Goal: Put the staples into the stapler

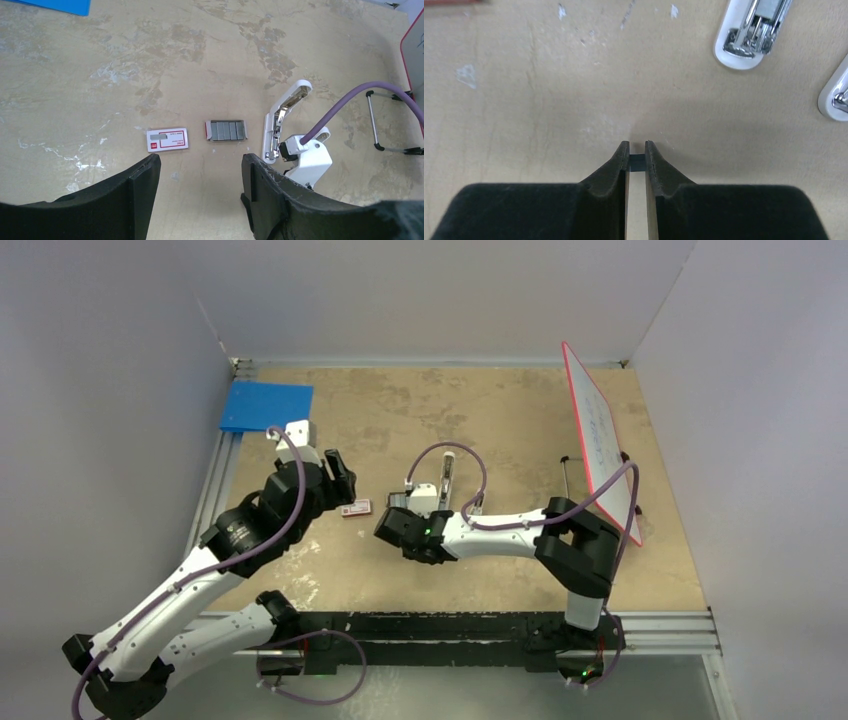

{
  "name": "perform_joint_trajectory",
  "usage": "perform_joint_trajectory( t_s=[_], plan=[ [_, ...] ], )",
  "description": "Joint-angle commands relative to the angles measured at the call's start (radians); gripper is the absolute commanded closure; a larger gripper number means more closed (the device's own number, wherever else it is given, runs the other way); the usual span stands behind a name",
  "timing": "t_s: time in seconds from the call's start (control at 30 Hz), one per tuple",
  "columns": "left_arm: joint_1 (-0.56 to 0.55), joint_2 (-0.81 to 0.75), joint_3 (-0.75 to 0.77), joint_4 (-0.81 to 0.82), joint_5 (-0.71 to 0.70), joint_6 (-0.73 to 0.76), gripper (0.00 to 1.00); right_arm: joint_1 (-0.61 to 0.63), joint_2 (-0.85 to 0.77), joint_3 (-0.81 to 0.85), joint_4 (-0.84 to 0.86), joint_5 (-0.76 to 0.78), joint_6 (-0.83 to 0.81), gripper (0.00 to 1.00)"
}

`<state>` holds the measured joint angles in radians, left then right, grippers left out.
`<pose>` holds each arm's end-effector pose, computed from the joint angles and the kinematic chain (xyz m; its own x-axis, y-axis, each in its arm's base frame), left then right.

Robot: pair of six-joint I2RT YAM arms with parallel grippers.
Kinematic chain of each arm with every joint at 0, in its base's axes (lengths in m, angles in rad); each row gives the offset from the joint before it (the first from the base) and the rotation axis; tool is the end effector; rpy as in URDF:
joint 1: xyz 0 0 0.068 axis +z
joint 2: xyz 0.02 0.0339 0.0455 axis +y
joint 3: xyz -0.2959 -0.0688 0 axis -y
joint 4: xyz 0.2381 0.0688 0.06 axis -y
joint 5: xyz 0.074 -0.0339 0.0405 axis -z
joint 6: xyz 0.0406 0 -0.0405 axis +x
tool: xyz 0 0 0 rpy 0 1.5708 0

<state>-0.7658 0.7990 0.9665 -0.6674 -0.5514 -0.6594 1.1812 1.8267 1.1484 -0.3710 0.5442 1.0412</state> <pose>0.1111 -0.0773 0.3724 -0.4317 -0.3088 -0.8475 -0.0070 0.9407 -0.3392 0.1608 0.3362 0.2028 -0.7648 0.0811 -0.6391 -0.0661 0.9769 0.2031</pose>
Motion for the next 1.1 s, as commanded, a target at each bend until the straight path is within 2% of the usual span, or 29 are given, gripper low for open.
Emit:
perform_joint_trajectory(
  t_s=[0.0,0.13,0.33,0.43,0.67,1.07],
  plan=[
    [0.006,0.005,-0.006,0.039,0.011,0.021,0.39,0.005,-0.025,-0.009,-0.067,-0.039,0.032,0.84],
    [0.006,0.004,-0.009,0.041,0.017,0.017,0.39,0.004,-0.019,-0.001,-0.075,-0.075,0.001,0.81],
    [0.006,0.015,-0.008,0.044,0.025,0.014,0.40,0.003,0.000,0.020,-0.110,-0.119,-0.027,0.63],
    [0.006,0.018,-0.009,0.045,0.024,0.017,0.40,0.000,0.014,0.036,-0.127,-0.135,-0.038,0.60],
    [0.005,0.018,-0.009,0.043,0.016,0.018,0.39,-0.034,0.047,0.052,-0.135,-0.205,-0.064,0.68],
    [0.005,0.017,-0.009,0.040,0.005,0.024,0.40,-0.051,0.089,0.105,-0.196,-0.210,-0.070,0.80]
  ],
)
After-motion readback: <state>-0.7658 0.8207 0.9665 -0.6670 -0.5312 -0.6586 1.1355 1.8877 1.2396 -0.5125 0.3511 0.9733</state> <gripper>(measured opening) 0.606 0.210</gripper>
